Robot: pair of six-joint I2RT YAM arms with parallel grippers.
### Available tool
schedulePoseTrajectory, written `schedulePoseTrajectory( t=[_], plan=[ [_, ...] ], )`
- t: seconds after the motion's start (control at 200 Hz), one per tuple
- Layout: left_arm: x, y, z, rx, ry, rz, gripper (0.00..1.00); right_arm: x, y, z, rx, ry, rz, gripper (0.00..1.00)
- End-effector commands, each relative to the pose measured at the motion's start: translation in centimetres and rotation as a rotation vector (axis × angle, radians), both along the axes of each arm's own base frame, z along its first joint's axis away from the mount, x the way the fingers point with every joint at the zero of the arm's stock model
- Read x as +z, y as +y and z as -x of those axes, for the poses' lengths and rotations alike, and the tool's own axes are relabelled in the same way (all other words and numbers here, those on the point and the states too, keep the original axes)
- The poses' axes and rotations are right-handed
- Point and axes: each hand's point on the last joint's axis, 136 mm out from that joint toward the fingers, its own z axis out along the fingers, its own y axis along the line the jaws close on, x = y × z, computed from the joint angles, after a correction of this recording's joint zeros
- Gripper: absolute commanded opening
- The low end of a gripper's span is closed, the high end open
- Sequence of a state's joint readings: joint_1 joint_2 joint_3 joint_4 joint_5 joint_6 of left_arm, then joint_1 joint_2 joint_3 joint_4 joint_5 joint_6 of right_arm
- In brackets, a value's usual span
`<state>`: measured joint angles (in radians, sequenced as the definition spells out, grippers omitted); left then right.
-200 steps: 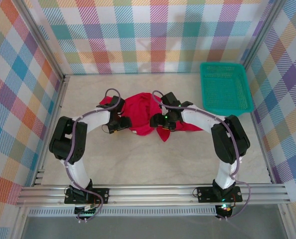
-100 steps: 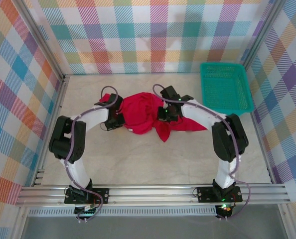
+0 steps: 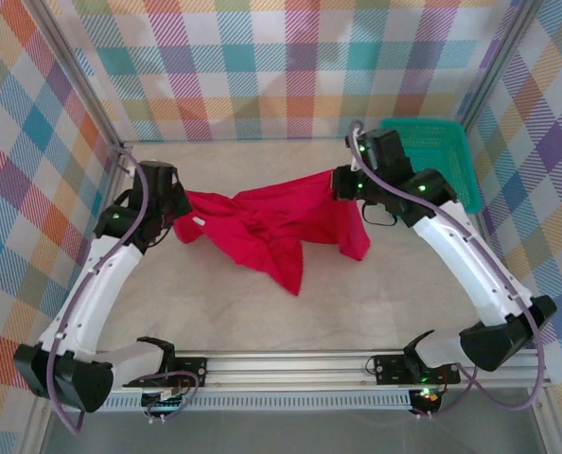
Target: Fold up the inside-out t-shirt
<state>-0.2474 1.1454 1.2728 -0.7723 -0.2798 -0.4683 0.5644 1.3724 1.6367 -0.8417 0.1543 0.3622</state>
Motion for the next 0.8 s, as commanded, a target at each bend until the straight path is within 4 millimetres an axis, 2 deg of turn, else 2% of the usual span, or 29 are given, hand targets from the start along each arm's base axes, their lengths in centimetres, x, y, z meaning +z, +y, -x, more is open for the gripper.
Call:
schedulePoseTrajectory(
  t=[0.0,0.04,0.105,0.185,0.215,0.245,0.255,0.285,0.315,0.345,0.37,0.395,0.435,0.48,0.51,0.545,0.67,0.795],
  plan=[
    [3.7,2.4,1.2,0.061,-0.059,-0.053,0.00,2.0,-2.7,-2.0,-0.083,-0.087,0.067,0.00],
    [4.3,2.6,0.8,0.071,-0.073,-0.048,0.00,2.0,-3.3,-3.7,-0.102,-0.086,0.062,0.00],
    [3.6,2.5,-0.7,0.077,-0.048,-0.036,0.00,1.3,-4.1,-7.3,-0.132,-0.060,0.053,0.00],
    [1.3,2.1,-2.3,0.079,0.020,-0.020,0.00,-0.5,-5.2,-12.2,-0.174,-0.015,0.057,0.00],
    [0.3,2.1,-2.8,0.084,0.048,-0.018,0.00,-1.8,-5.4,-14.2,-0.189,0.015,0.071,0.00],
    [-0.9,2.1,-3.1,0.091,0.076,-0.018,0.00,-3.1,-5.4,-15.9,-0.194,0.047,0.081,0.13],
    [-1.3,2.1,-3.3,0.093,0.087,-0.018,0.00,-3.6,-5.4,-16.3,-0.195,0.065,0.086,0.22],
    [-2.7,2.1,-3.7,0.100,0.119,-0.017,0.00,-5.0,-5.2,-17.6,-0.191,0.115,0.094,0.36],
    [-4.1,2.2,-4.0,0.102,0.153,-0.017,0.00,-6.3,-4.9,-18.4,-0.183,0.168,0.097,0.47],
    [-5.5,2.3,-4.4,0.105,0.191,-0.015,0.00,-7.7,-4.3,-18.9,-0.171,0.223,0.101,0.51],
    [-6.7,2.4,-4.6,0.104,0.224,-0.014,0.00,-8.7,-3.9,-19.1,-0.159,0.265,0.099,0.53],
    [-7.9,2.5,-4.8,0.101,0.263,-0.011,0.06,-9.6,-3.4,-19.1,-0.147,0.303,0.096,0.55],
    [-9.4,2.7,-4.9,0.100,0.324,-0.019,0.31,-10.8,-2.9,-18.8,-0.132,0.350,0.100,0.58],
    [-10.7,2.9,-4.6,0.101,0.381,-0.035,0.52,-12.0,-2.3,-18.1,-0.114,0.394,0.116,0.60],
    [-11.2,2.9,-4.4,0.100,0.400,-0.038,0.63,-12.7,-1.8,-17.6,-0.097,0.420,0.132,0.61],
    [-11.7,2.8,-4.1,0.094,0.410,-0.031,0.72,-13.5,-1.0,-16.8,-0.074,0.444,0.152,0.61],
    [-12.7,1.3,-3.2,0.053,0.391,0.037,0.73,-15.6,1.8,-13.8,0.012,0.446,0.163,0.63],
    [-15.0,-2.6,-2.4,-0.056,0.395,0.150,0.70,-18.1,2.8,-10.4,0.047,0.468,0.056,0.65]
  ],
)
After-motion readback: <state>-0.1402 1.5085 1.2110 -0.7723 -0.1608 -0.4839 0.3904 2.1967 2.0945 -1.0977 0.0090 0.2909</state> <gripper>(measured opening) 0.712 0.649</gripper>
